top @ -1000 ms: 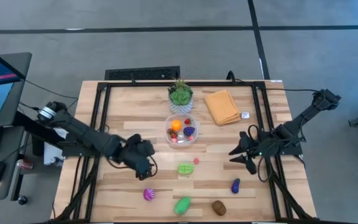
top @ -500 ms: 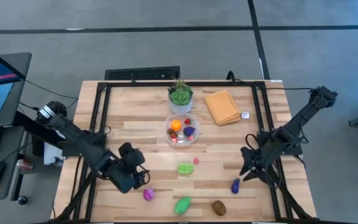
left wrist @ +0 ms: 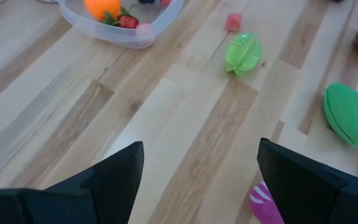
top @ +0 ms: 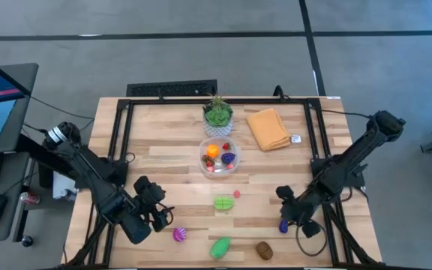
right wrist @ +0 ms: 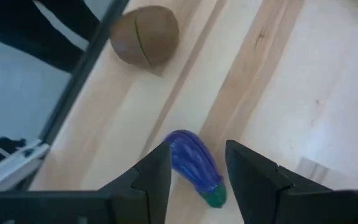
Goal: Pick and placing Produce into tupperware
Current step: Put the purple eggplant into the transparent bin
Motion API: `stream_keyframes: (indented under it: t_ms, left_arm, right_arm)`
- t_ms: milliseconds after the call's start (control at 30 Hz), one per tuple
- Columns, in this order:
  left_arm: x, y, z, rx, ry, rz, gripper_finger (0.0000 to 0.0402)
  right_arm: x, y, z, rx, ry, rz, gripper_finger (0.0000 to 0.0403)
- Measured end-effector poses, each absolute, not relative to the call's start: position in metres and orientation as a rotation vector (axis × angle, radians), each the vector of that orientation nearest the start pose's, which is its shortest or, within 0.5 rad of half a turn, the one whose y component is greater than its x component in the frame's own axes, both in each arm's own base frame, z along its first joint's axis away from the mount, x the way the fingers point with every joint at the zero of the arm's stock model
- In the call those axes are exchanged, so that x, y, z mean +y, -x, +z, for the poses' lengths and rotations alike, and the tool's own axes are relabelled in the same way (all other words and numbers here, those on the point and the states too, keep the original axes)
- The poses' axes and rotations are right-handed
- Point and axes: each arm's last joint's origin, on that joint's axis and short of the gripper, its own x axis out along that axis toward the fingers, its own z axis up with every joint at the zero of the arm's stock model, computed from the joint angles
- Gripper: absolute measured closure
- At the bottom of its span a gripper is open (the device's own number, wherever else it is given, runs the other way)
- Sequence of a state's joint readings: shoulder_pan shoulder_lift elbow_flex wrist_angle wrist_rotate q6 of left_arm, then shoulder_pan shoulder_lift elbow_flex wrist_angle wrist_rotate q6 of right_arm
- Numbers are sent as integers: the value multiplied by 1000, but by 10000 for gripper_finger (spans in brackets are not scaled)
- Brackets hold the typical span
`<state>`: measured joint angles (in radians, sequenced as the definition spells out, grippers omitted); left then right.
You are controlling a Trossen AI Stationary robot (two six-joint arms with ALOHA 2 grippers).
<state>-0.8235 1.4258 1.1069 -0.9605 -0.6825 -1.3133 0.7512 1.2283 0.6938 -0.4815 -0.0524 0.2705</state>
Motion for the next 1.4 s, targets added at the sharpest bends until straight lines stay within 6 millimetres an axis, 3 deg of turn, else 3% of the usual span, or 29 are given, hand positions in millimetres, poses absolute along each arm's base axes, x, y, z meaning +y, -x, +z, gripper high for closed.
stream_keyframes:
  t_ms: [300, 433, 1167, 1400]
  left_arm:
    - [-178, -185, 258, 797, 332, 477, 100]
    - [-178, -183, 257, 800, 329, 479, 100]
    - [-177, -179, 257, 817, 305, 495, 100]
    - [-176, -178, 256, 823, 294, 500, 100]
  right_arm:
    - [161, -173, 196, 1103, 210, 648, 127]
    - [163, -174, 189, 1133, 238, 660, 104]
    - [176, -182, 156, 1214, 337, 675, 100]
    - [176, -183, 154, 1222, 331, 678, 100]
